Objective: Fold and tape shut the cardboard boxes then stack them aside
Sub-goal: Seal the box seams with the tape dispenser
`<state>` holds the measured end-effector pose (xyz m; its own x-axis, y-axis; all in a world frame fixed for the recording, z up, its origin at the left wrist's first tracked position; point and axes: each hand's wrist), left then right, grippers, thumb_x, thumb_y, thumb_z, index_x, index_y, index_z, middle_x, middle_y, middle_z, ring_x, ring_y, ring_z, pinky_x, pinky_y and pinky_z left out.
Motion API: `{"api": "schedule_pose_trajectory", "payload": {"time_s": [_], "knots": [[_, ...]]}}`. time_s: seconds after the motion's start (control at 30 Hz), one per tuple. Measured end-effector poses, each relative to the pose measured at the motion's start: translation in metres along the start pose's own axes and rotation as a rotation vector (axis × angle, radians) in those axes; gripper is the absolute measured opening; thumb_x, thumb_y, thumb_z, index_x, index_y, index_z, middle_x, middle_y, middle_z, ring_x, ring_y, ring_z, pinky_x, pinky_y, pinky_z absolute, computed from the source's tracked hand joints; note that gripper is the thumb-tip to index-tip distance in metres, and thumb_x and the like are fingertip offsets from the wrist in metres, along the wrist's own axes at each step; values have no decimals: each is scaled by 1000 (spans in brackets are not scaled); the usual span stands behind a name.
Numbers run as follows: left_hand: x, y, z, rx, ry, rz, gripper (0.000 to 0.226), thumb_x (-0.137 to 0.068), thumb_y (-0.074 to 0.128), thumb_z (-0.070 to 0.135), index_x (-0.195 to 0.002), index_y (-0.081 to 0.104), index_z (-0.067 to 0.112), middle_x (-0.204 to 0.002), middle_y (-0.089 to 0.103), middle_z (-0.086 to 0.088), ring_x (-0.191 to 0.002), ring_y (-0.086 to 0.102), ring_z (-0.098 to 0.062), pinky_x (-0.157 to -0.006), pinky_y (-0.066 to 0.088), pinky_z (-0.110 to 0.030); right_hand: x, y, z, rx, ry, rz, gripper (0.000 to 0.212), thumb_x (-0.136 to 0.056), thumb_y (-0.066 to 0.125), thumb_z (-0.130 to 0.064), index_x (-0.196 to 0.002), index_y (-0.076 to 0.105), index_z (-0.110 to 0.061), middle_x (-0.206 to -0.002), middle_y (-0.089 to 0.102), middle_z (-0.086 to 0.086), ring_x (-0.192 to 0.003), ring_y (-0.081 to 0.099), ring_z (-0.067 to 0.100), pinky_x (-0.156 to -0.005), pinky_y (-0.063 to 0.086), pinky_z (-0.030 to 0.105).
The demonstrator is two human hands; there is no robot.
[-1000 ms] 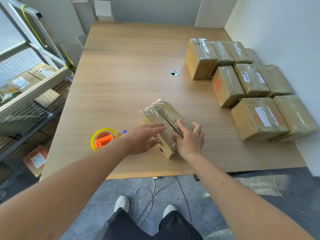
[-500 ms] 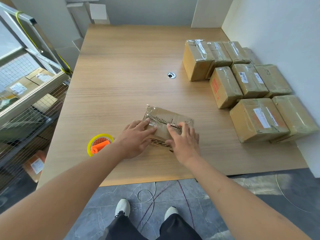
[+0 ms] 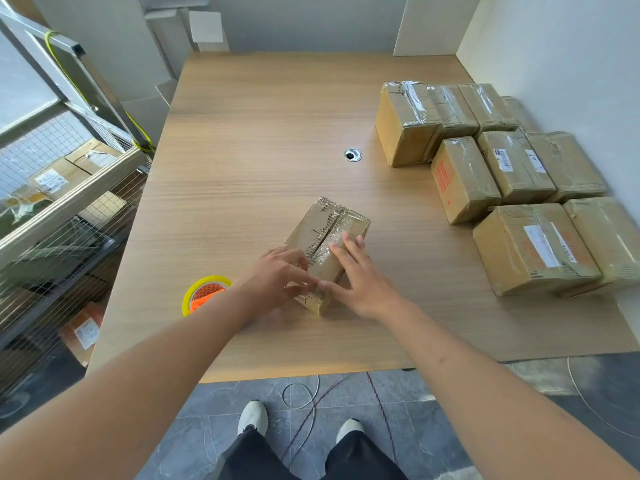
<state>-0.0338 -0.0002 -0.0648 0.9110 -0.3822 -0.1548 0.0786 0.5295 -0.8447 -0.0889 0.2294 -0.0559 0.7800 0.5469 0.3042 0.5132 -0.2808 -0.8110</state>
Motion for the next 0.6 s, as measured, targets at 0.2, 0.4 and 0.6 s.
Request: {"api": "schedule_pose_trajectory", "payload": {"time_s": [0.2, 0.4, 0.6], "knots": [[-4, -2, -12, 46, 37, -37, 37, -90, 66, 48, -109, 80, 20, -99, 64, 0, -90, 53, -12, -80, 47, -30, 1, 8, -1, 36, -11, 76, 106, -83, 60, -78, -163, 11, -31, -171, -16, -10, -155, -22, 14, -125, 20, 48], [6, 3, -24, 22, 123, -2, 35, -91, 77, 17, -125, 74, 23, -111, 59, -1, -96, 58, -21, -86, 50, -33, 4, 16, -8, 142, 0, 133, 117, -75, 68, -76, -163, 12, -23, -172, -13, -2, -156, -20, 21, -117, 35, 45], [8, 12, -22, -13, 106, 84, 37, -86, 81, 12, -122, 76, 21, -111, 62, -5, -95, 58, -23, -81, 55, -38, 2, 22, 5, 112, -36, 209, 112, -73, 68, -78, -163, 22, -29, -172, -5, -5, -158, -9, 16, -112, 42, 46]]}}
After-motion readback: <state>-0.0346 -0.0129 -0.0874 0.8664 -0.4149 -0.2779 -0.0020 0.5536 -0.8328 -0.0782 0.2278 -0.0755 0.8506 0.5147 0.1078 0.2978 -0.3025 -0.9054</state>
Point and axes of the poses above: each hand's wrist, its own x-axis away from the middle knuckle, its own y-axis out of the palm, z = x × y
